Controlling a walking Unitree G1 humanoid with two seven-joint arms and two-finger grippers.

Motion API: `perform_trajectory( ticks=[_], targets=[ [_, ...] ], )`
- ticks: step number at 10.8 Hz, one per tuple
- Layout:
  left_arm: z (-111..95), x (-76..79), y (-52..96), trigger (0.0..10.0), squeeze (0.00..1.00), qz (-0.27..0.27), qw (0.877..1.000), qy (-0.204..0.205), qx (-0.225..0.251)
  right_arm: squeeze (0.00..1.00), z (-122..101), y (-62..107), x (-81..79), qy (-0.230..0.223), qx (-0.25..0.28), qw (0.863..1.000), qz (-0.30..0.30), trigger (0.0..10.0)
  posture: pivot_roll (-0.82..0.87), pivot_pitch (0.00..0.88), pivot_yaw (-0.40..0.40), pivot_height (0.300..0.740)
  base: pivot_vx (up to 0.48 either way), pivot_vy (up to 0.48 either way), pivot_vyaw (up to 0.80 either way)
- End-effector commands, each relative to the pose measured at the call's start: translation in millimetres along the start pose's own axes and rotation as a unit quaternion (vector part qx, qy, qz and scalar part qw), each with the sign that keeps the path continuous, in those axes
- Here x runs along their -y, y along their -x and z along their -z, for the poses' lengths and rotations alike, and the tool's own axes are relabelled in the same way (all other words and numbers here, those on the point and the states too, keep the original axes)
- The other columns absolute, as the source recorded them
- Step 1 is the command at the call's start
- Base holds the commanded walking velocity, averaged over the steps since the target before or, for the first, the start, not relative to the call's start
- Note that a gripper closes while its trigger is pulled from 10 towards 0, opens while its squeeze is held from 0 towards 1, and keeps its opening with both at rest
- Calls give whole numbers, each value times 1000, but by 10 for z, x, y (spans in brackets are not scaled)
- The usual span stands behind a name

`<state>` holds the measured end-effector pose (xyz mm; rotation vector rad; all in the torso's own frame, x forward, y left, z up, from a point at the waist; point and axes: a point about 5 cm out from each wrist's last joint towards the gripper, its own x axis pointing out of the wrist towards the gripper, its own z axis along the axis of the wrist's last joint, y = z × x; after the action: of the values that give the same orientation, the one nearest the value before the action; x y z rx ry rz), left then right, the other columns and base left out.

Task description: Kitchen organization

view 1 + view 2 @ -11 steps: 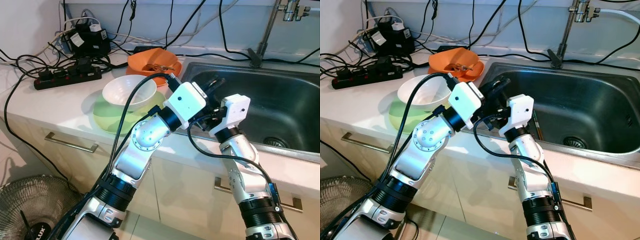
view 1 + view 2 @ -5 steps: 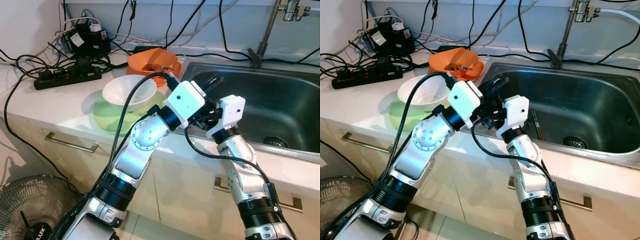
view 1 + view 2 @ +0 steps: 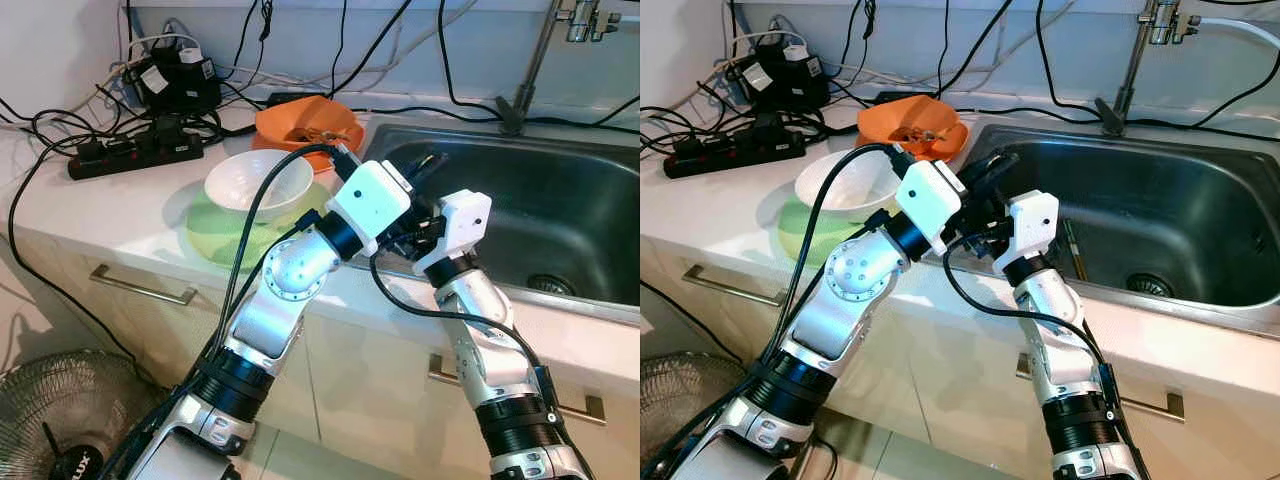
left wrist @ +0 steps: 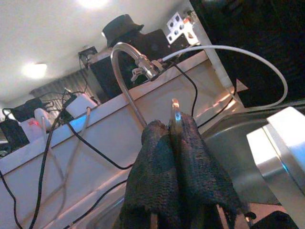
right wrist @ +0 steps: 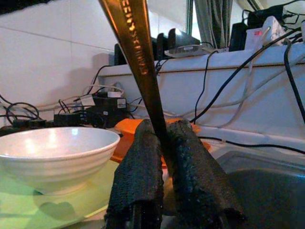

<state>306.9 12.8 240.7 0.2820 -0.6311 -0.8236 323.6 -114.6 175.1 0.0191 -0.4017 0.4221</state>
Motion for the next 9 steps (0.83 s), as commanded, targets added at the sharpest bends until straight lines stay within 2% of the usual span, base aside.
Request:
perform_trajectory(
  ticks=[1,2,3,4,8,9],
  targets=[
    [-21,-76,17,10000,0,-19,1000,-6,2,0,10,18,69,-6,0,1000,23,0,55,16,108,740,0,0,0],
    [-16,-83,18,10000,0,-21,1000,-11,0,0,12,21,71,-5,0,1000,24,0,54,15,109,740,0,0,0],
    [-11,-86,18,10000,733,-23,1000,-8,-1,0,13,20,75,-4,-1,1000,24,0,54,15,109,740,0,0,0],
    [-9,-102,19,10000,1000,-28,1000,-7,0,0,12,16,85,-3,-1,1000,26,0,54,15,109,740,0,0,0],
    [-20,-140,22,10000,1000,-44,999,-1,6,0,7,-1,143,7,-2,999,38,0,52,11,106,740,0,0,0],
    [-17,-161,31,10000,0,-53,999,-6,4,0,4,-19,192,14,-4,999,44,0,52,11,106,740,0,0,0]
  ],
)
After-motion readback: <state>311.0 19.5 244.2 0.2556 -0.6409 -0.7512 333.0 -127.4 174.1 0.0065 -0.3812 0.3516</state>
